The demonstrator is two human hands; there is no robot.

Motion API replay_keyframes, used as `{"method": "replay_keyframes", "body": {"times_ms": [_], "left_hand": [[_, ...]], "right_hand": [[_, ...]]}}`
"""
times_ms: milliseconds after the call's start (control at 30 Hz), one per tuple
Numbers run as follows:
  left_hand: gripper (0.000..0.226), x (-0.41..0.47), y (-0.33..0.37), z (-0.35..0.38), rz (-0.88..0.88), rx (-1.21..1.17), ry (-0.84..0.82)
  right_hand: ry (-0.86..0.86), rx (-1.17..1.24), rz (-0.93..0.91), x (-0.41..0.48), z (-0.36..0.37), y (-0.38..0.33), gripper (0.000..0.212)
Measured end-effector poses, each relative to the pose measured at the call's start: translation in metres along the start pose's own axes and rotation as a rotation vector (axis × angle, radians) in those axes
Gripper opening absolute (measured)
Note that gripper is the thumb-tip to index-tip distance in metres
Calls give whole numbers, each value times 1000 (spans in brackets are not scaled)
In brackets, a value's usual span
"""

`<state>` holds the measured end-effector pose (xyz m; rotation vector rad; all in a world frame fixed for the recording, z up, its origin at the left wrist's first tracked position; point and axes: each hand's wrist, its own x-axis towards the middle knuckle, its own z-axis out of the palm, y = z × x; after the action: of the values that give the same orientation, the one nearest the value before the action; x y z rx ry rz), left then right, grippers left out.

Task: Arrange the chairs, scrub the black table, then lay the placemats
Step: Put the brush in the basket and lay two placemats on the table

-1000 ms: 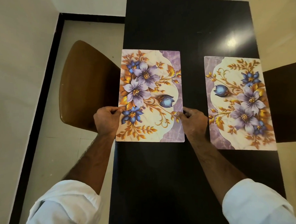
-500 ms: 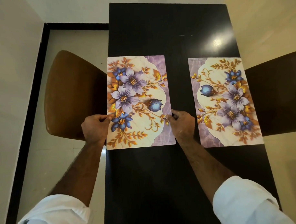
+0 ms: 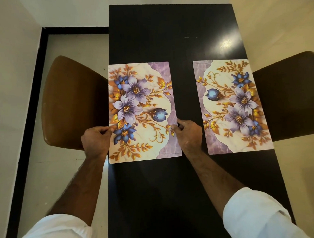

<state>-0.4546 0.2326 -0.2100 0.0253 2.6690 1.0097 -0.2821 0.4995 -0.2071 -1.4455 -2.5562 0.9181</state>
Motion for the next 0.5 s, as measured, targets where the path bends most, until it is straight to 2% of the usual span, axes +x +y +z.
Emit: {"method": "replay_keyframes", "body": {"times_ms": [500], "left_hand": [[37, -11, 10, -3, 15, 3, 41]], "right_hand": [[-4, -36, -50, -1, -2, 2, 52]]}}
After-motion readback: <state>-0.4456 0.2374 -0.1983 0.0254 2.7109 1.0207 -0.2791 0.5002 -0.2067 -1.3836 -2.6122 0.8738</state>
